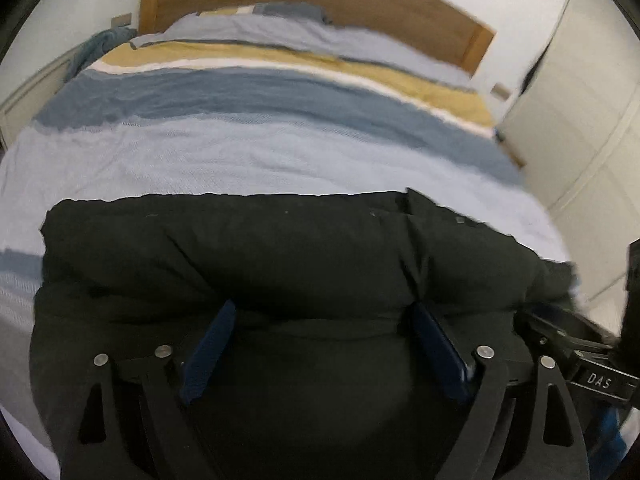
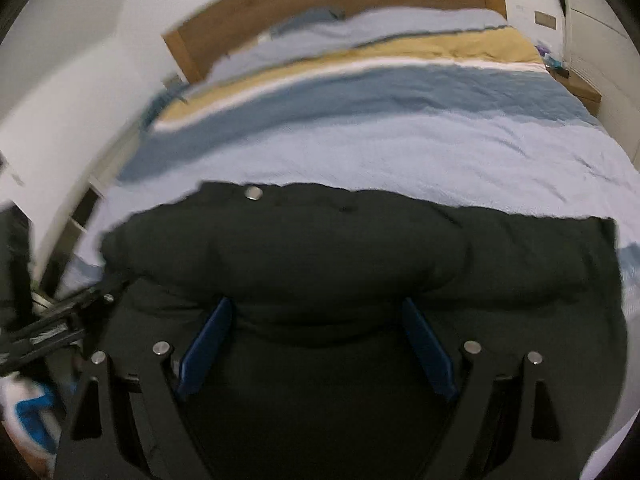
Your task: Fold large clothes
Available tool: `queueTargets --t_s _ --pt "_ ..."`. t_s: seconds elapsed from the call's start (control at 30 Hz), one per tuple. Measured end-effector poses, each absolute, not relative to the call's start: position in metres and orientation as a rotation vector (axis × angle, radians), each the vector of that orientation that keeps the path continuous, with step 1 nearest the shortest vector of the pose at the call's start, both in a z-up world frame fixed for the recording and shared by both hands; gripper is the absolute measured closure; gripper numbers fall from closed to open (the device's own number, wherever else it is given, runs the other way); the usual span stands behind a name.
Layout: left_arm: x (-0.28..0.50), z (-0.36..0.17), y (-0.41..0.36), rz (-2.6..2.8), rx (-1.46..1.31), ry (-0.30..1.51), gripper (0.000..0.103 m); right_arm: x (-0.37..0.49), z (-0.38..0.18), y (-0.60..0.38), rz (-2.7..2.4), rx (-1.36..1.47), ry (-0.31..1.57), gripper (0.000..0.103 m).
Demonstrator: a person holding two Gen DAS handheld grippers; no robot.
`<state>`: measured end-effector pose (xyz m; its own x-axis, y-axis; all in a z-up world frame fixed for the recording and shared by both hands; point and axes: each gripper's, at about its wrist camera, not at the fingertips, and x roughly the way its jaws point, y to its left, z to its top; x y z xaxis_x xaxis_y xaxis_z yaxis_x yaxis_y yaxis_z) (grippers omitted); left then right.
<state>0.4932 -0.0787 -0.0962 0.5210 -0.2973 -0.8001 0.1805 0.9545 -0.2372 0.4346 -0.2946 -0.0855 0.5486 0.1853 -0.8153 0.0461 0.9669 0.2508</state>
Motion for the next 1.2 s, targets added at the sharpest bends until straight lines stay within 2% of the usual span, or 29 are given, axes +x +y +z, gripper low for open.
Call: queueTargets --t_s 0.2,0.47,0.83,0.97,1.2 --pt "0.551 -0.128 -0.084 -0.212 -0.13 1.067 0.005 0.493 -0.125 -0.308 0.042 0.239 1.069 0.015" --pt "0.562 -0.146 -0.064 -0.213 -0.148 1.097 0.001 0.512 -0.153 -0.322 0.087 0.242 1.102 0.014" --pt "0.528 -0.165 0.09 0.131 -0.142 1.188 0.0 0.447 -0.153 -0.437 -0.143 0.203 1.183 0.014" --pt "0.494 -0.15 0.126 0.206 -0.1 1.167 0.0 0.416 -0.134 -0.462 -0.235 0.198 1.18 0.014" --pt "0.429 -0.116 0.188 0.298 -0.184 1.103 0.001 0.341 -0.1 -0.494 -0.317 0.196 1.167 0.014"
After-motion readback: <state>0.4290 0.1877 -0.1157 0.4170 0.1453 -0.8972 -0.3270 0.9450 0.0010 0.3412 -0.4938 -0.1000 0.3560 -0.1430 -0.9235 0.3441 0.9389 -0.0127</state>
